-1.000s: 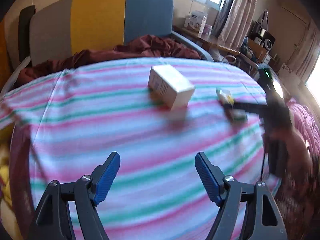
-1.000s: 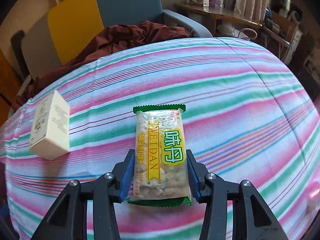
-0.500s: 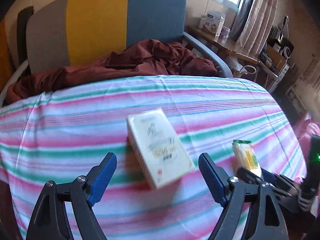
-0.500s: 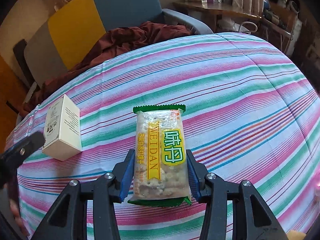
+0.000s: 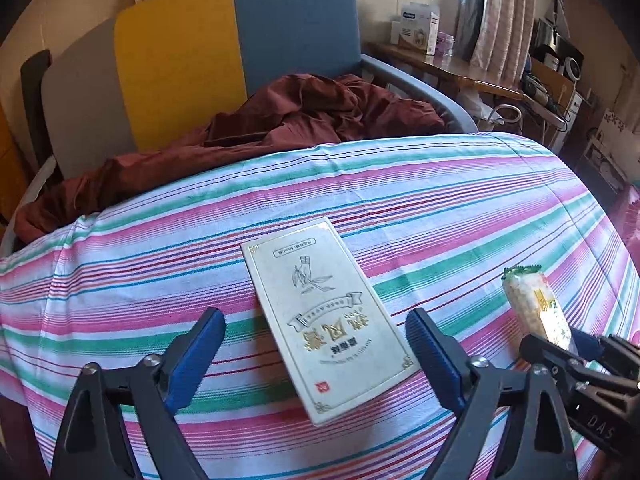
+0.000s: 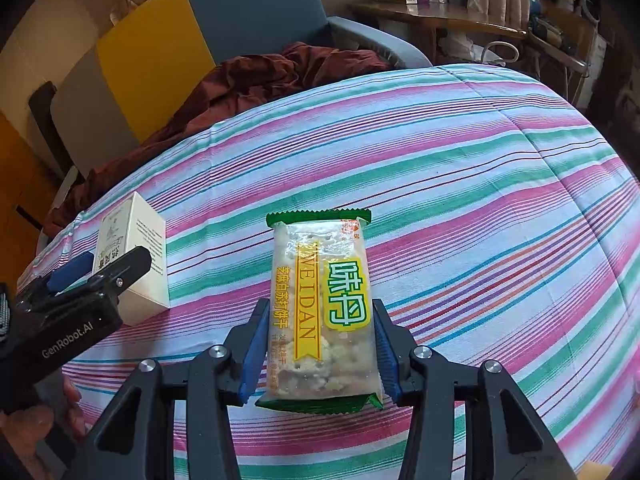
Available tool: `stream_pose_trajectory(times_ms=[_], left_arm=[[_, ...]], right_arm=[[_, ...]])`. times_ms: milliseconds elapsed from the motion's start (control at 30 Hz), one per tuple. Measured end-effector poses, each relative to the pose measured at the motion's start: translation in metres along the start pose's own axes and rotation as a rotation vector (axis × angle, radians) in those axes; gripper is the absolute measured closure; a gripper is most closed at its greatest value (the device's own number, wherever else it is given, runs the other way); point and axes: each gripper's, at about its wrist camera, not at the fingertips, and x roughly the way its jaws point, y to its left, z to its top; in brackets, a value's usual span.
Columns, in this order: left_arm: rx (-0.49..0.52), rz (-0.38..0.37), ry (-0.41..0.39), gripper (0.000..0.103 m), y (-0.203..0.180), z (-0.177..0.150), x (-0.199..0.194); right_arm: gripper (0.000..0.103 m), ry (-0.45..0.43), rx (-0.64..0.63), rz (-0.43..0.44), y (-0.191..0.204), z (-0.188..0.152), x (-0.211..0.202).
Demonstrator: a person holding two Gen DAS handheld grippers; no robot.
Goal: Organize objects
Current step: 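Move both tools to table and grasp WEIDAN cracker packet with right tool, then grasp white tea box with left tool while right tool holds cracker packet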
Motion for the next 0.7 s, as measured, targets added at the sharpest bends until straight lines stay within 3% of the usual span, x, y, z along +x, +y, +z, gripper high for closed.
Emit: stream_pose_trajectory(times_ms=[67, 100, 267, 367, 533, 700], left_arm=[[0.004, 0.038, 0.002, 0.049, 0.002, -0.001, 0.003], [0.010, 0.042, 0.015, 0.051, 0.004, -0.003, 0.007], [-0.051, -0.047, 0.012, 0.051, 0.022, -0.018, 0.013], [-0.032, -0.024, -0.043, 0.051, 0.027, -0.030, 0.007], [-0.099, -0.058, -0.088, 0.052, 0.044, -0.040, -0.005], [-0.088, -0.062, -0.135, 0.052, 0.046, -0.057, -0.022]], right_arm=[[0.055, -0.004, -0.006, -0.006, 0.001, 0.000, -0.001], [0.055, -0.006, -0.011, -0.008, 0.002, 0.000, -0.001], [0.055, -0.007, -0.025, -0.011, 0.006, -0.002, -0.002], [0.055, -0.006, -0.030, -0.012, 0.008, -0.002, -0.001], [0.055, -0.016, -0.046, -0.021, 0.012, -0.003, -0.003], [0.055, -0.022, -0.070, -0.024, 0.018, -0.004, -0.004]])
